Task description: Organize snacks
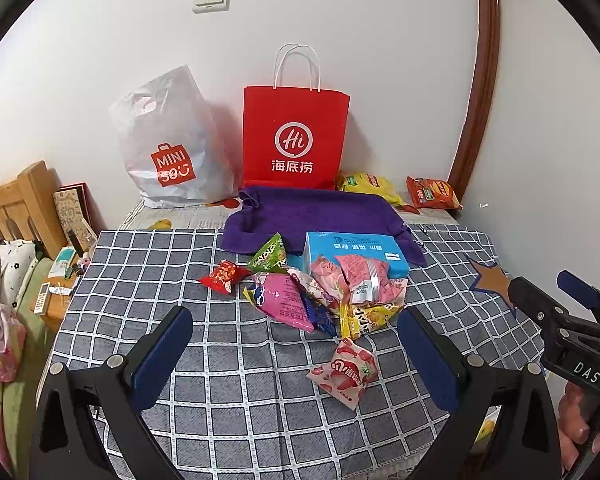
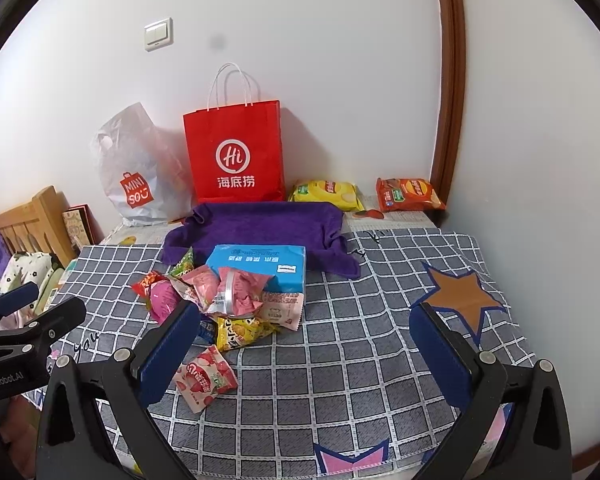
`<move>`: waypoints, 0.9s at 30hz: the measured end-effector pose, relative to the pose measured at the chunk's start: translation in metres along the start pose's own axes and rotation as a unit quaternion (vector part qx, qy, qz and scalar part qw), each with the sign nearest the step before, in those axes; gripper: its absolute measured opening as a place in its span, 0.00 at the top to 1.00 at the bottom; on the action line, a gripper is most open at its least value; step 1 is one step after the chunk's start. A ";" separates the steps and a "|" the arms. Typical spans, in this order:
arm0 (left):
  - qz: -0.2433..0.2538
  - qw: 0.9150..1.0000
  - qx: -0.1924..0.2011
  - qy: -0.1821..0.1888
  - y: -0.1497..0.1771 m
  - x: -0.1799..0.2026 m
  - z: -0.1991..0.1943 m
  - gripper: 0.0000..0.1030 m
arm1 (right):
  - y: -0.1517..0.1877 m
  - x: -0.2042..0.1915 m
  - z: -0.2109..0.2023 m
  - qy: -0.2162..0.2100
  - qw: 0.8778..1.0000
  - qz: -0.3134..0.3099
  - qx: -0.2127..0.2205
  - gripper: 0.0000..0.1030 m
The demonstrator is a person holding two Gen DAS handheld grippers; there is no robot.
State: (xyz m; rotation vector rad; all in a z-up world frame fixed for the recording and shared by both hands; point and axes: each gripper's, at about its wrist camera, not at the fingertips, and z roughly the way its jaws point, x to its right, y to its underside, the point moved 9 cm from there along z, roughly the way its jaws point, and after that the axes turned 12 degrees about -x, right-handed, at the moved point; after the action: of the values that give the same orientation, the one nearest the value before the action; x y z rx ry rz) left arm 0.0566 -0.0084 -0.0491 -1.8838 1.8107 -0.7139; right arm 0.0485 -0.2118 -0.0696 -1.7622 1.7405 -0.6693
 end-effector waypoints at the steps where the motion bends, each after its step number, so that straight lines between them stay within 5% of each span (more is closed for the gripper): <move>1: 0.000 1.000 0.000 0.000 0.000 0.000 0.000 0.00 | 0.000 0.000 0.000 -0.001 1.000 -0.001 0.001 0.00; 27: 0.007 1.000 0.009 0.011 -0.001 0.003 -0.006 0.00 | 0.000 -0.008 -0.004 0.001 1.000 -0.009 0.009 0.00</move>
State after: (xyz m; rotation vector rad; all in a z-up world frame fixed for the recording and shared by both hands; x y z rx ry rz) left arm 0.0537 -0.0113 -0.0434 -1.8581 1.8232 -0.7454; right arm 0.0454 -0.2044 -0.0670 -1.7664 1.7172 -0.6938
